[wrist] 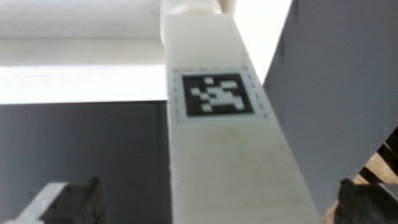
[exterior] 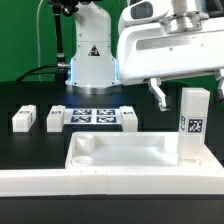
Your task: Assemble desk
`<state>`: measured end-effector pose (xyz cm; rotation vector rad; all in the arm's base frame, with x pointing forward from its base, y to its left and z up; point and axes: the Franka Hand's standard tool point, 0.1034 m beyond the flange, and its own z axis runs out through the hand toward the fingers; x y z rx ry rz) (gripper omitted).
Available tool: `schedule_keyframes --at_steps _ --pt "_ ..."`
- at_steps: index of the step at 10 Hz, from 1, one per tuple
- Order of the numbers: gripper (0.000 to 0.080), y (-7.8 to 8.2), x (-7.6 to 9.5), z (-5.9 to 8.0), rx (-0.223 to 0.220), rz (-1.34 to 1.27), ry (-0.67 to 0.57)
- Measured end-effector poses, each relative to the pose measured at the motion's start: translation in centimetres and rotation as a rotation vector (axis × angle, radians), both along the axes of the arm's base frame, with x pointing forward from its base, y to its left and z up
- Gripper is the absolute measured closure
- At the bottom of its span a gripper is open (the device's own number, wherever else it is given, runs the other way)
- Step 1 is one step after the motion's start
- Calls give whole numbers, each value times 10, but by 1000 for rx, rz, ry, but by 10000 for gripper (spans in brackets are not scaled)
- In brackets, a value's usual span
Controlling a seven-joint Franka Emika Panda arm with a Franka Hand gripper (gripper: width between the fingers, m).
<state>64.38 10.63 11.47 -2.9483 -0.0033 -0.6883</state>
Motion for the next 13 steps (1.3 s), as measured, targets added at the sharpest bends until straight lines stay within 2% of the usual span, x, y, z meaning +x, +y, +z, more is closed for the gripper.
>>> schedule_keyframes --at_steps 3,5,8,9,10,11,13 --pt "150 1 5 6 16 21 216" --pt "150 -7 3 9 25 30 378" --pt "180 -8 7 9 32 9 384" --pt "363 -9 7 9 32 8 385" --pt "363 -8 7 9 42 -26 389" --pt "511 -9 7 9 63 -106 399" --pt "511 -10 7 9 91 -211 412"
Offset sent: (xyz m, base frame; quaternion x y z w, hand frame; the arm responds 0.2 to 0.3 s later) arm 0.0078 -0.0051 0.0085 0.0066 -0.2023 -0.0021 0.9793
